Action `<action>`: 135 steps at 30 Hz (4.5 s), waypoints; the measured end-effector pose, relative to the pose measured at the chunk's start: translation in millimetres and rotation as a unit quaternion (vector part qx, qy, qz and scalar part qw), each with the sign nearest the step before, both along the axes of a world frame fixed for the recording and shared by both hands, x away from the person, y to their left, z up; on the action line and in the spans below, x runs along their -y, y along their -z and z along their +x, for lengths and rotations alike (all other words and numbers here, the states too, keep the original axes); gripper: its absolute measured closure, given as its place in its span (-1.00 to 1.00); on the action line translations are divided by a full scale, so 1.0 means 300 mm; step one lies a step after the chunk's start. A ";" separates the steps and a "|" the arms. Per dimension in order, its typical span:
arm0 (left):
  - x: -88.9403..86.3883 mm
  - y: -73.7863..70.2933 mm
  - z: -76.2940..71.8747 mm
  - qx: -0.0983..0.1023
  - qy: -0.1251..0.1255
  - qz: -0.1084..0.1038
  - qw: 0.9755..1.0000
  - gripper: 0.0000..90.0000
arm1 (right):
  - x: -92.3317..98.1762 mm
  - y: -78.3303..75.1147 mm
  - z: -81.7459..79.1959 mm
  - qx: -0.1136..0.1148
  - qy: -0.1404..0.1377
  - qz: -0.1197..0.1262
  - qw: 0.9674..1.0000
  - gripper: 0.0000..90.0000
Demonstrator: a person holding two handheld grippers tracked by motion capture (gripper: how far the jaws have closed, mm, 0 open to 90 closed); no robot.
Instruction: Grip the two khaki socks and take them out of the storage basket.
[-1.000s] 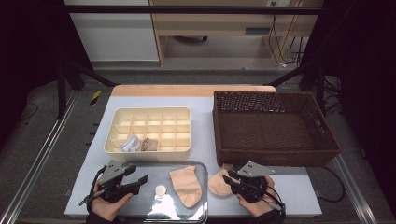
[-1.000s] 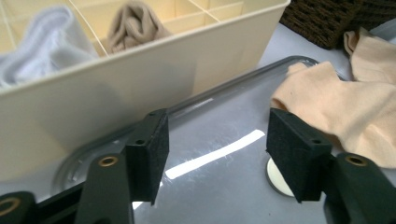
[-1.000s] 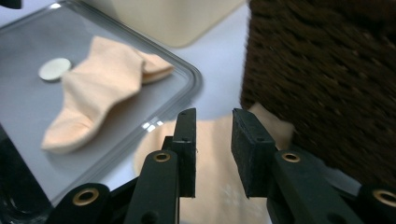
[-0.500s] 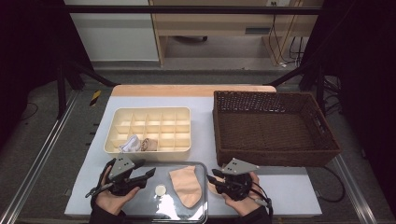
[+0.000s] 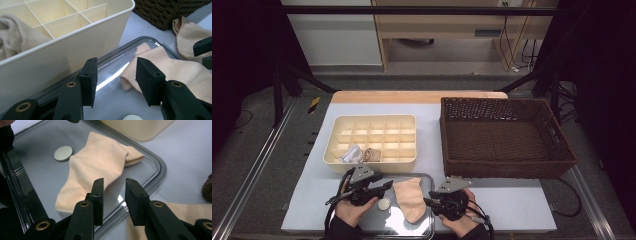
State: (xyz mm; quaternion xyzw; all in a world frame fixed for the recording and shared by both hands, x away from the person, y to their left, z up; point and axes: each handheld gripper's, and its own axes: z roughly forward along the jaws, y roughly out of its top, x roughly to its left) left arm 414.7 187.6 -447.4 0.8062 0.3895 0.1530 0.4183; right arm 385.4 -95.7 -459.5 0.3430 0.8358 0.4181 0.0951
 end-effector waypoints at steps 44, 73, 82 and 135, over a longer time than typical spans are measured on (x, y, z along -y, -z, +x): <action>0.074 0.045 -0.140 -0.038 0.084 0.025 0.995 0.91 | -0.010 0.025 0.059 -0.022 0.032 -0.034 0.999 0.89; 0.079 0.072 -0.083 -0.067 0.046 -0.011 0.997 0.92 | 0.027 0.024 0.047 -0.017 0.028 -0.023 0.999 0.93; 0.011 -0.011 -0.095 -0.024 0.028 -0.021 0.999 0.94 | 0.009 -0.001 0.042 -0.013 0.020 0.001 1.000 0.99; 0.074 0.078 -0.101 -0.047 0.069 0.019 0.996 0.88 | 0.011 -0.039 0.062 -0.004 0.022 0.024 0.999 0.61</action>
